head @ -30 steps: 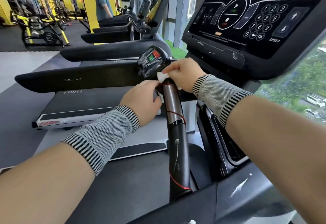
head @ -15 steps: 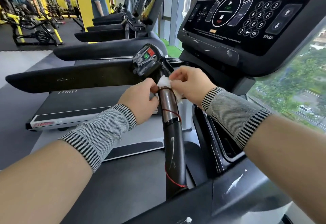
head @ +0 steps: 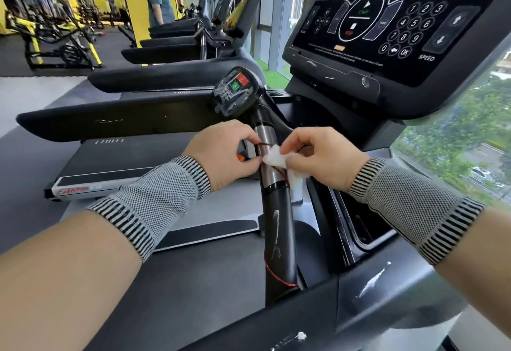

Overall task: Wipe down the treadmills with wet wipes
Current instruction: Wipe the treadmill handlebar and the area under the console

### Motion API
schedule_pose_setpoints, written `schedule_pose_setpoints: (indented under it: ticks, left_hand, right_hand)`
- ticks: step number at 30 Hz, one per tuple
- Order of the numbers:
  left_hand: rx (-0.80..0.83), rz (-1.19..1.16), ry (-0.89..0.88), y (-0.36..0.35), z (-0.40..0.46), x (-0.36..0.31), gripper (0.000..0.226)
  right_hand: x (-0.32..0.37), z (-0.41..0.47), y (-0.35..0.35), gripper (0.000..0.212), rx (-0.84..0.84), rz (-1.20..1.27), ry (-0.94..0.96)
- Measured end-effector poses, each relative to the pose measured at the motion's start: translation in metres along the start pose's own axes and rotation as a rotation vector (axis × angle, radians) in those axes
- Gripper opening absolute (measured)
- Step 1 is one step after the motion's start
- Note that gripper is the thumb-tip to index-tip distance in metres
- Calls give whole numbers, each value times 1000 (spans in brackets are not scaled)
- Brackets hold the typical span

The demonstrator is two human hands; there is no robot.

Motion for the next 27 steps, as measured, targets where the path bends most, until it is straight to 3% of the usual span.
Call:
schedule_pose_setpoints:
  ticks: [3, 6, 9, 11, 17, 27]
  left_hand:
    - [-35, 56, -38, 1, 1, -1, 29]
    - [-27, 20, -49, -2, -1, -1, 25]
    - [19, -38, -14, -6, -4, 4, 18]
    - [10, -65, 11, -7, -5, 7, 19]
    - [-145, -73, 82, -7, 8, 15, 5]
    - [-289, -29, 187, -3, 51, 30, 11]
  right_hand:
    - [-2, -7, -6, 28, 133, -25, 0]
    - [-2, -9, -8, 33, 155, -100, 19]
    - [-2, -6, -6, 20, 93, -119, 16]
    - [-2, 1, -4, 23, 37, -172, 12]
    - [-8, 35, -4, 15, -160, -260, -77]
    - [-17, 79, 0, 8, -211, -231, -111]
Point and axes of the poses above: each hand's wrist, its own z-axis towards the middle knuckle, its own y-axis out of the back of the hand, x = y × z, the point moved 5 cm from there along z, towards the middle knuckle, and after that the axes turned 14 degrees about -z, right-handed, at the moved point
